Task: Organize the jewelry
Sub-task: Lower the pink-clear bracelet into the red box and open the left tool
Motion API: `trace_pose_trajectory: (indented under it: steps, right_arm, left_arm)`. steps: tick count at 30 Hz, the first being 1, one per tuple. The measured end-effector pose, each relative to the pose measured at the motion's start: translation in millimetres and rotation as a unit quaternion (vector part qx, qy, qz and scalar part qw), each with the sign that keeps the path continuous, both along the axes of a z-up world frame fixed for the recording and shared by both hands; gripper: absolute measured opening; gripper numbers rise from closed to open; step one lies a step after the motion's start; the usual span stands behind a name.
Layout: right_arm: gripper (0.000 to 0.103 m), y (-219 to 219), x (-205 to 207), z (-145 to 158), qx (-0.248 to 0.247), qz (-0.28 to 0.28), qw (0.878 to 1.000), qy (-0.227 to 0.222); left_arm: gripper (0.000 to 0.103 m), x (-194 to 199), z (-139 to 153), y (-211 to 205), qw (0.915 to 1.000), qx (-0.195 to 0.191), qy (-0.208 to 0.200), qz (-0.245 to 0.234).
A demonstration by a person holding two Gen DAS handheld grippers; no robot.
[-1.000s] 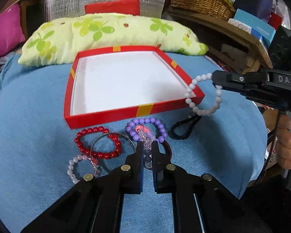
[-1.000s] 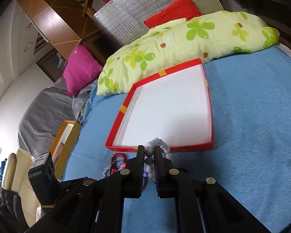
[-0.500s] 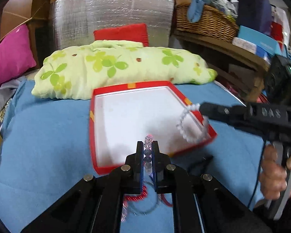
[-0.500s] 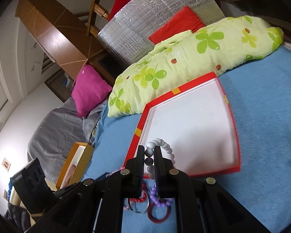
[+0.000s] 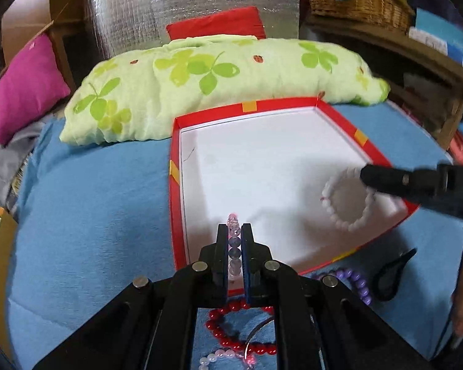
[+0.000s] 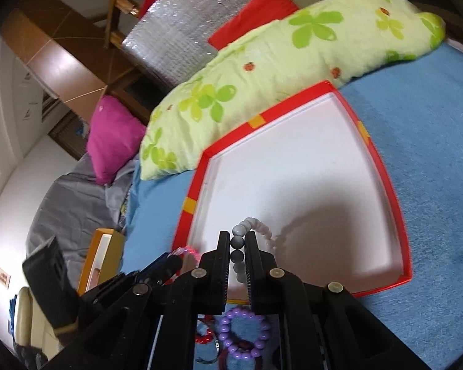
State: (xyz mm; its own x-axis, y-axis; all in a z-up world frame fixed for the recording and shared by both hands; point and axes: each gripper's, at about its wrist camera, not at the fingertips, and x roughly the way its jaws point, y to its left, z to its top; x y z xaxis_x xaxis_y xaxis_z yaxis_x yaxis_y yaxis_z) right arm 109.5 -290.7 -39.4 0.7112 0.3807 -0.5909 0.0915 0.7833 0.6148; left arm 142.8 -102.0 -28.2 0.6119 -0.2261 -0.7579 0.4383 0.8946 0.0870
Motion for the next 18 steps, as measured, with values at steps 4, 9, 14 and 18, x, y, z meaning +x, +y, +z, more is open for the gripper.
trace_pose_trajectory:
  steps: [4, 9, 14, 18]
  right_arm:
    - [0.013, -8, -3, 3, -0.014, -0.023, 1.000, 0.004]
    - [0.014, -12, -10, 9, -0.031, -0.024, 0.999, 0.011]
    - [0.021, -2, -20, 16, -0.054, -0.003, 0.999, 0.010]
    - [0.041, 4, -28, 18, -0.057, 0.009, 0.998, 0.014]
  left_arm:
    - [0.027, -6, -3, -1, 0.9996, 0.026, -0.004, 0.005]
    - [0.049, -21, 3, 1, 0.9981, 0.051, -0.032, 0.015]
    - [0.055, -35, 10, 9, 0.9969, 0.057, -0.050, 0.022]
    - [0.056, -41, 14, 16, 0.9959, 0.061, -0.058, 0.032]
